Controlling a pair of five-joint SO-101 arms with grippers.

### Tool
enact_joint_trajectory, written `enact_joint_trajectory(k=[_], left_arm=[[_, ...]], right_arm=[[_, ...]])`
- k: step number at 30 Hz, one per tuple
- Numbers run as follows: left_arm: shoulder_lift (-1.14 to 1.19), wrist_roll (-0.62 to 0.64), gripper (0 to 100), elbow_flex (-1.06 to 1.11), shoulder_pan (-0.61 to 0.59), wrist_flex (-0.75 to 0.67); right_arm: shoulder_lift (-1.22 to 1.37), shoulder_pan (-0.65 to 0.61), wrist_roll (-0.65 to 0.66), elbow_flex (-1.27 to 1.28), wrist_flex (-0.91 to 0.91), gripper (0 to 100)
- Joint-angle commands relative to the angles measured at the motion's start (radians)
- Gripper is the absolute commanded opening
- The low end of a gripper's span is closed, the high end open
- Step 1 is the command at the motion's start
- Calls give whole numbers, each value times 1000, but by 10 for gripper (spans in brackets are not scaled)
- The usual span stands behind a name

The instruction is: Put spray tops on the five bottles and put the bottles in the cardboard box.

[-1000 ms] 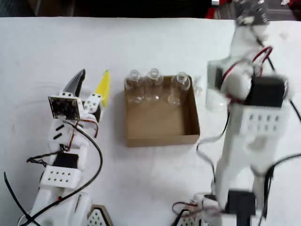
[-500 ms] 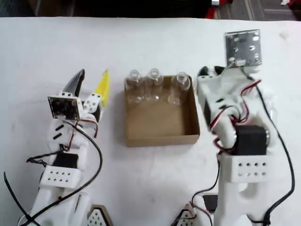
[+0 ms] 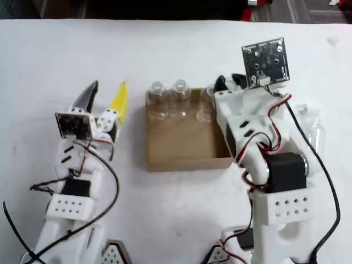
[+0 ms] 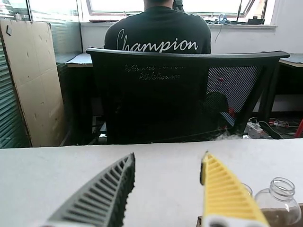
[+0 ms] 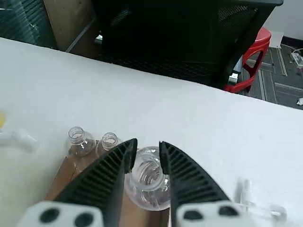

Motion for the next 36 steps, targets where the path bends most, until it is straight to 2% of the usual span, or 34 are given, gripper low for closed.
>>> enact_joint_trajectory(k=[1,7,17,29,33,36], left_arm=[[-38,-8,210,-43,-7,-2],[-38,-8,210,-43,-7,-2],[-38,-8,210,-43,-10,-2],[-39,-8,210,-43,-12,-2],[-39,-8,210,-43,-12,-2],[-39,-8,210,-43,-12,-2]], right_arm=[[-21,-10,3,-71,-25,15],[-24,-15,3,-75,7,15],[-142,-104,9,-68,8,15],[-160,-105,3,-72,13,15],[-222,-111,3,-48,39,15],[-277,-160,8,35,27,15]])
